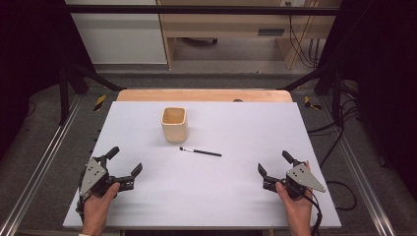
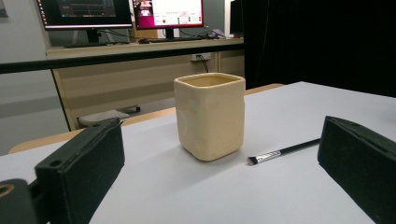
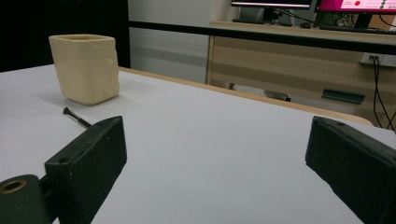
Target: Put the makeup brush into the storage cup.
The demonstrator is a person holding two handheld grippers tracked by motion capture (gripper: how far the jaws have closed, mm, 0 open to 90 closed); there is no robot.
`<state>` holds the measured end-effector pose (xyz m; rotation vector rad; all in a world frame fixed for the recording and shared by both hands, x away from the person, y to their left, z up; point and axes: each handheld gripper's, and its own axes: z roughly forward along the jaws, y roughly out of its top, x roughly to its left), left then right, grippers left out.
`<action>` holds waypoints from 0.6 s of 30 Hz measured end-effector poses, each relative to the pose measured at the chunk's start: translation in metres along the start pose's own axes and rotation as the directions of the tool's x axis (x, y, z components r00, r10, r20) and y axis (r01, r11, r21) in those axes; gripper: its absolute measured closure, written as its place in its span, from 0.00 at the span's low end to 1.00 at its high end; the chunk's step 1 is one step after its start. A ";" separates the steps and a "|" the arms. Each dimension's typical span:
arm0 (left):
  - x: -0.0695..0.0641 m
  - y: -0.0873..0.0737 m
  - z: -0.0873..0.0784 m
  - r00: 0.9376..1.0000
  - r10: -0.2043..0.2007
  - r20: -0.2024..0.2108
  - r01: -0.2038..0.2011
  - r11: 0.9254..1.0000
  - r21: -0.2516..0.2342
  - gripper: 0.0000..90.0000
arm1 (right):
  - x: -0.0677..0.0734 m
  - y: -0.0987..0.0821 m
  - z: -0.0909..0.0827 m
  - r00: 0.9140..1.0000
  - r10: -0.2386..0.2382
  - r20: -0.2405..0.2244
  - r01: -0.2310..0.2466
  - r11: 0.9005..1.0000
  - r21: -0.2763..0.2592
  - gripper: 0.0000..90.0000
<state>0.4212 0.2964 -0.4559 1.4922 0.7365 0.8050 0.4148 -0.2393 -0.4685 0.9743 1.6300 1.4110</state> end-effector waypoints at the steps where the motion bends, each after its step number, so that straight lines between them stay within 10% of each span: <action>1: 0.000 0.000 0.000 1.000 0.000 0.000 0.000 1.000 0.000 0.01 | 0.000 0.000 0.000 1.000 -0.005 0.001 0.005 1.000 0.000 0.06; 18: -0.005 -0.002 0.004 0.999 0.001 0.049 -0.002 1.000 0.031 0.00 | 0.009 0.001 0.011 0.998 -0.048 0.033 0.044 0.993 0.110 0.04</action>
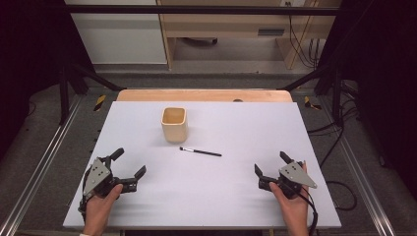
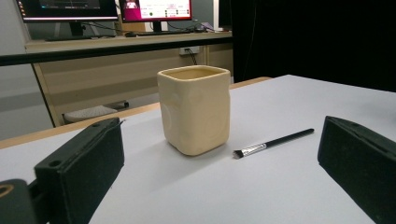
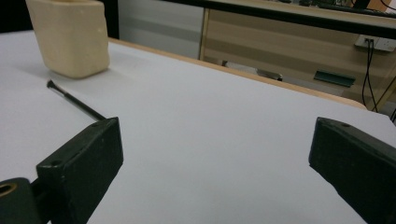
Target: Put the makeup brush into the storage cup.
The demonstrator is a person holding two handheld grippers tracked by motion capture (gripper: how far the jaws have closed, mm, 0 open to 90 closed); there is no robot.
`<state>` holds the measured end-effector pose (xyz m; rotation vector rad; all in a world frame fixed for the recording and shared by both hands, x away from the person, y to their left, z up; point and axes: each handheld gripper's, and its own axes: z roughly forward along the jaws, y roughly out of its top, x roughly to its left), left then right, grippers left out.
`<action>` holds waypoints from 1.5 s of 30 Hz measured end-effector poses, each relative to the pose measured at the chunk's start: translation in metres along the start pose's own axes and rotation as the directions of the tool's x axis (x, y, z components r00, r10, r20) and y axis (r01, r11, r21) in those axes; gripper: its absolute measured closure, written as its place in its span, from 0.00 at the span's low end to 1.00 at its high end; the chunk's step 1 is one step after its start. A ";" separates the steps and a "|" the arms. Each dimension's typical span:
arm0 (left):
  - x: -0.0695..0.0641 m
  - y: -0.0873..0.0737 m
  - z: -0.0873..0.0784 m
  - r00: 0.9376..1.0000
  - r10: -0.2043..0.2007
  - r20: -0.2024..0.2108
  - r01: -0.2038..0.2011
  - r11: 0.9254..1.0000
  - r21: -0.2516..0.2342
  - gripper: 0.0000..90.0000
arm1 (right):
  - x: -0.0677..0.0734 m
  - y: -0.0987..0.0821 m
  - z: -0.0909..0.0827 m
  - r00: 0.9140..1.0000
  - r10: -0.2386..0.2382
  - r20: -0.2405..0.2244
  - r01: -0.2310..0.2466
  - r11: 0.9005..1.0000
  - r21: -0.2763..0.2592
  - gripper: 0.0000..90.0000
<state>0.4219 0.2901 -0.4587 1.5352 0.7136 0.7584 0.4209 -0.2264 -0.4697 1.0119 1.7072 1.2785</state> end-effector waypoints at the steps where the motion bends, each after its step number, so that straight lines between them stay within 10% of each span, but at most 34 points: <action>1: 0.000 0.000 0.000 1.000 0.001 0.000 -0.001 1.000 0.000 0.00 | 0.002 0.003 0.002 1.000 -0.022 0.002 0.022 1.000 0.015 0.04; 17: 0.002 0.001 -0.002 1.000 -0.007 -0.013 0.007 1.000 -0.010 0.01 | 0.018 0.048 0.035 0.978 -0.110 -0.179 0.154 0.956 0.249 0.06; 45: 0.004 0.000 -0.001 1.000 0.009 -0.026 -0.008 1.000 0.001 0.01 | 0.023 0.095 0.081 0.936 -0.161 -0.312 0.274 0.892 0.361 0.06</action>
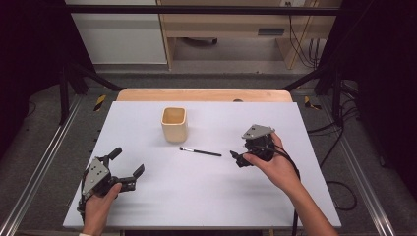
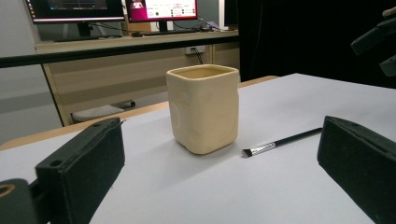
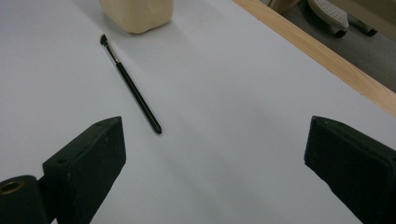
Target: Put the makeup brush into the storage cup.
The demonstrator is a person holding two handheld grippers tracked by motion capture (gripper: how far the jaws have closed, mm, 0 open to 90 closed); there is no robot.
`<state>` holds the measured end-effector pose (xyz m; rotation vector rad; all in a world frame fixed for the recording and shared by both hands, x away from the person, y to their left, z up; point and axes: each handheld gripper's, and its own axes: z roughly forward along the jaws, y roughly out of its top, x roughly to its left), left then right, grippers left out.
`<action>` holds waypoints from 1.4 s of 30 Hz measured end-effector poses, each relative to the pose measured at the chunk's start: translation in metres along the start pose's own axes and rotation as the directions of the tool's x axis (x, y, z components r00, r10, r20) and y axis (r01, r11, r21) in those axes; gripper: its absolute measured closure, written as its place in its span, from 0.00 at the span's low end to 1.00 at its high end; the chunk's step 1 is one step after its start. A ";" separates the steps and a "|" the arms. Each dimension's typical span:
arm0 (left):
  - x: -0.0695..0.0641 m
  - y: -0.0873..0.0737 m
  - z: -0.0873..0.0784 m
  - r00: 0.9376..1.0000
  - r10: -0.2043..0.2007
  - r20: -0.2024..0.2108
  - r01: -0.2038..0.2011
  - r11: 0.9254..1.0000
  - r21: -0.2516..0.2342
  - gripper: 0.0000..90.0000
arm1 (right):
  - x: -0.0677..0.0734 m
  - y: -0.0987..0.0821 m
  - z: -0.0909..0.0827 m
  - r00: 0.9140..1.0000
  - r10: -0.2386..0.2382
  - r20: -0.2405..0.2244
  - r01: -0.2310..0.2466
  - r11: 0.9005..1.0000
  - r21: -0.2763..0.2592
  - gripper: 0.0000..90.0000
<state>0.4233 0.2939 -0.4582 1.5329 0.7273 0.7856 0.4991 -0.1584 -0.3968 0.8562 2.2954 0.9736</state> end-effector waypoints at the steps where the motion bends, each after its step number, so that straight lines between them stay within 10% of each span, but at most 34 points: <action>1: 0.000 0.000 0.000 1.000 0.001 0.000 -0.001 1.000 0.001 0.01 | -0.002 0.002 0.002 1.000 -0.007 -0.002 0.007 1.000 0.008 0.06; 42: -0.005 -0.001 0.005 0.999 0.028 0.022 -0.028 0.999 0.015 0.01 | 0.016 0.035 0.056 0.987 -0.082 -0.141 0.099 0.988 0.117 0.06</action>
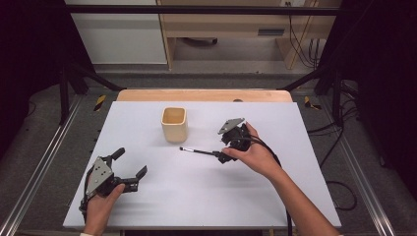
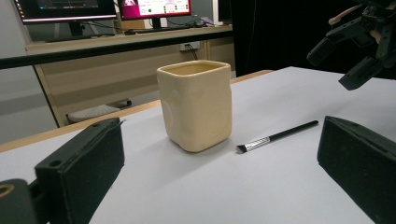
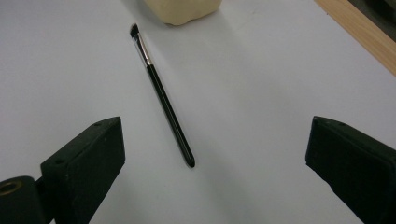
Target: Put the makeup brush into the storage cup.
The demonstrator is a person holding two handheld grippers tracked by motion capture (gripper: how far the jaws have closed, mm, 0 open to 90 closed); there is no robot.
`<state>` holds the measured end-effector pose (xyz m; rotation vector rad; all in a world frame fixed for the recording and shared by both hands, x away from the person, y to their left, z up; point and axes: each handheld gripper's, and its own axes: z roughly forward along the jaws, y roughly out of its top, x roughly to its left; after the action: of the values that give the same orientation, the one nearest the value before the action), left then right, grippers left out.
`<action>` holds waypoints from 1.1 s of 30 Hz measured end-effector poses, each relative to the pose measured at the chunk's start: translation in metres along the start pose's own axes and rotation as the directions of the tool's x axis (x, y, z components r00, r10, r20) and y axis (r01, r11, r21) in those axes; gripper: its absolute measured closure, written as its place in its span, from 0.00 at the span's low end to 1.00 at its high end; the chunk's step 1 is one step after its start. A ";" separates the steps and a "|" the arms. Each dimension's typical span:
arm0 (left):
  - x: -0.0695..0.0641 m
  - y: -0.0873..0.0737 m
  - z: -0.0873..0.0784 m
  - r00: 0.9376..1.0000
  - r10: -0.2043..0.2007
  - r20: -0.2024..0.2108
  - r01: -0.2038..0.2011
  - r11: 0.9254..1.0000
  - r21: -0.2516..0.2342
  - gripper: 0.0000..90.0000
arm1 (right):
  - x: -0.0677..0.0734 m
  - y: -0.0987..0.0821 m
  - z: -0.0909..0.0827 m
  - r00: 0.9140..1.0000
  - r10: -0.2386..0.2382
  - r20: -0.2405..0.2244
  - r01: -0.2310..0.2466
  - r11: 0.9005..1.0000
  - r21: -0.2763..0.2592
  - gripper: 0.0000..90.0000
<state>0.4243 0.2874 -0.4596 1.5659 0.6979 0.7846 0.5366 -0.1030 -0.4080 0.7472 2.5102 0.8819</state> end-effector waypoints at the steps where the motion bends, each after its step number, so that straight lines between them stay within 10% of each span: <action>1: 0.000 0.000 0.000 1.000 0.002 0.001 -0.002 1.000 0.001 0.01 | 0.000 0.000 0.001 1.000 0.010 0.001 -0.010 1.000 0.010 0.06; 33: -0.004 0.000 0.004 0.999 0.021 0.024 -0.022 1.000 0.017 0.01 | 0.003 0.013 0.038 0.998 0.030 -0.058 -0.027 0.998 0.055 0.06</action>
<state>0.4253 0.2822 -0.4605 1.5980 0.6727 0.7761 0.5578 -0.0749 -0.4280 0.7870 2.5905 0.8601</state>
